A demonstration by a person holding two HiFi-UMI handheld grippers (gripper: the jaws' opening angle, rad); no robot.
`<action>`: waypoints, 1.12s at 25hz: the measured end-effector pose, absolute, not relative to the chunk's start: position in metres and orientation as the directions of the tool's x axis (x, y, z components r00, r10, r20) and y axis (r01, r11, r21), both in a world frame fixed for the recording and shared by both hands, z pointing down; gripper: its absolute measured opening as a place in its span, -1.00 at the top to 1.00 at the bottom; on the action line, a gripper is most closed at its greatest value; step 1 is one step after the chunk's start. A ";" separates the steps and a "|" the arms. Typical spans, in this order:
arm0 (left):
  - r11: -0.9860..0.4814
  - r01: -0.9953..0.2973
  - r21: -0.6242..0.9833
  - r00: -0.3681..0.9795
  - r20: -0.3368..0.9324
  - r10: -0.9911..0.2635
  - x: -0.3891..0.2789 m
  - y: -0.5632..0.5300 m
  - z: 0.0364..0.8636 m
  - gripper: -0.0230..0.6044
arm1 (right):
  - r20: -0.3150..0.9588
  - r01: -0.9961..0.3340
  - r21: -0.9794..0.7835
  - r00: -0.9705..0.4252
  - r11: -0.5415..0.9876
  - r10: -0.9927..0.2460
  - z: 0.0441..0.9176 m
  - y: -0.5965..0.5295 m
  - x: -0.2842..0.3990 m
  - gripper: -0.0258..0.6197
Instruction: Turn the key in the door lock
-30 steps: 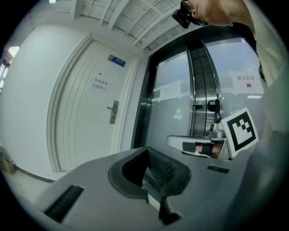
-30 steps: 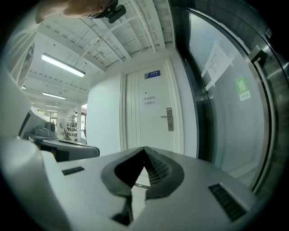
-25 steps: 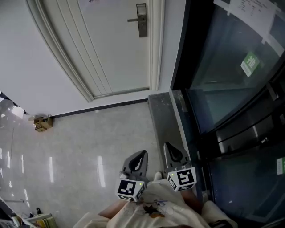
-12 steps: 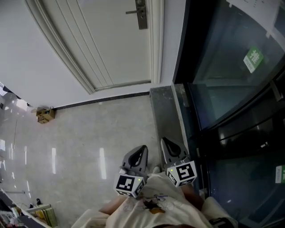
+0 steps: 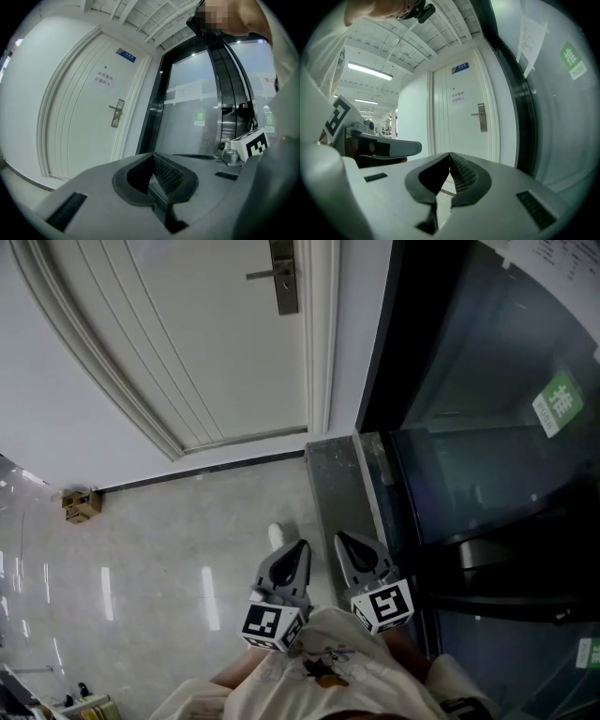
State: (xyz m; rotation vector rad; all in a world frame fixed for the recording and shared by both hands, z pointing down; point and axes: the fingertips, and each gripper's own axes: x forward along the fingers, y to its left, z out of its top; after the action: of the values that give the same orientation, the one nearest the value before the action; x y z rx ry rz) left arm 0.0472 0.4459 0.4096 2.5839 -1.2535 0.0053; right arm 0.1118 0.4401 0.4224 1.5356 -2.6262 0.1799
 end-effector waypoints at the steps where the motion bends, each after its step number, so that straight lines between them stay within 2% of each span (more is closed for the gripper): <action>1: -0.594 -0.767 0.242 0.631 0.119 -0.766 0.046 0.423 0.414 0.91 | 0.143 -0.876 -0.051 -0.482 0.480 -0.864 0.425 0.418 0.111 0.90; 5: -0.603 -0.758 0.248 0.642 0.125 -0.756 0.032 0.320 0.420 0.91 | 0.160 -0.890 -0.056 -0.455 0.452 -0.876 0.431 0.319 0.100 0.90; 11: -0.652 -0.731 0.201 0.679 0.112 -0.726 -0.003 0.164 0.386 0.91 | 0.155 -0.912 0.001 -0.405 0.410 -0.901 0.406 0.157 0.078 0.90; 15: -0.670 -0.715 0.198 0.696 0.124 -0.707 -0.016 0.088 0.377 0.91 | 0.154 -0.937 0.100 -0.319 0.335 -0.935 0.391 0.068 0.071 0.90; 19: -0.665 -0.715 0.216 0.697 0.147 -0.702 -0.016 0.045 0.377 0.91 | 0.213 -0.925 0.251 -0.235 0.285 -0.949 0.380 0.004 0.072 0.90; 28: -0.589 -0.776 0.226 0.627 0.166 -0.761 -0.012 -0.009 0.376 0.91 | 0.104 -0.897 0.362 -0.233 0.255 -0.967 0.346 -0.123 0.080 0.89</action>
State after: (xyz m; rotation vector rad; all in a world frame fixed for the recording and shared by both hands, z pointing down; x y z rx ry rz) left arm -0.0119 -0.0089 0.3759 2.5755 -1.2461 0.0745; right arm 0.0797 -0.1227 0.3463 1.7182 -2.2262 -0.3252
